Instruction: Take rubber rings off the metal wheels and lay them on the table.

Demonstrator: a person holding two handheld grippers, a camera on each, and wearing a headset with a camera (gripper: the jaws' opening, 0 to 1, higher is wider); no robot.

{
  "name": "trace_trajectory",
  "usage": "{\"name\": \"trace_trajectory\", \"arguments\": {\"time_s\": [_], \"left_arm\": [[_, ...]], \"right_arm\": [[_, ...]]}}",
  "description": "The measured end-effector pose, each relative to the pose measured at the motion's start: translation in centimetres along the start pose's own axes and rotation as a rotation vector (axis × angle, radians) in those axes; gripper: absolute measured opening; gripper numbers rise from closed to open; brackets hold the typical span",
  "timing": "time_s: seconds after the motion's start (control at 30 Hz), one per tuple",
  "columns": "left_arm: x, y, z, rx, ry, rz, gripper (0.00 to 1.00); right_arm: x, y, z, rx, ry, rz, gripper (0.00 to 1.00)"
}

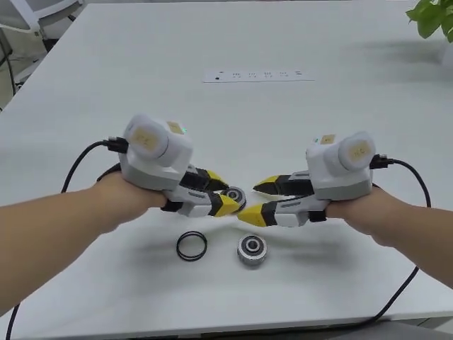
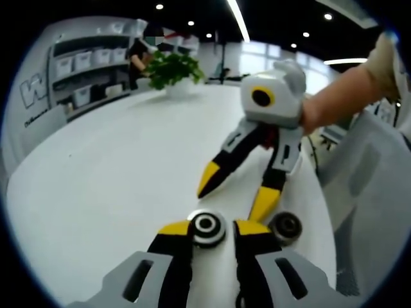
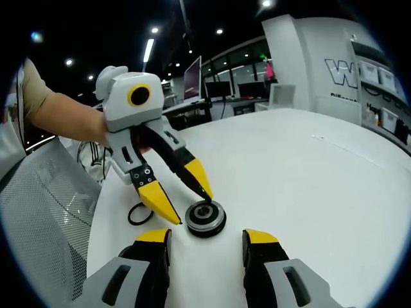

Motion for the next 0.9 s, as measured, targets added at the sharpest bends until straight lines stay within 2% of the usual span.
{"name": "trace_trajectory", "arguments": {"time_s": [0.33,0.47,0.53,0.6,0.7,0.9], "left_arm": [[-0.5,-0.5,0.2,-0.009,-0.015,-0.037,0.16],[-0.4,-0.5,0.2,-0.007,-0.037,-0.042,0.16],[-0.2,-0.5,0.2,-0.005,-0.066,-0.049,0.16],[-0.1,-0.5,0.3,-0.009,-0.067,-0.049,0.15],[-0.6,-0.5,0.4,-0.006,-0.067,-0.070,0.14],[-0.3,-0.3,0.3,-0.003,-0.064,-0.082,0.14]], "right_arm": [[0.1,0.2,0.1,0.001,-0.001,0.005,0.42],[0.2,0.2,0.1,0.006,-0.004,0.009,0.42],[0.2,0.0,0.1,0.007,-0.004,0.008,0.41],[0.1,-0.1,0.0,0.006,0.000,0.006,0.41],[0.0,-0.4,-0.2,0.007,0.004,0.002,0.40],[-0.2,-1.1,-0.6,0.006,0.021,-0.001,0.38]]}}
Point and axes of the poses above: the centre of the closed fingertips' face, and the gripper's own axes: y roughly backward along the fingers, x roughly to its right, z roughly out of its underside, the point moved 2 cm from there along y, roughly backward along the fingers, and after that the axes turned 11 degrees about -z, right-handed, at the moved point
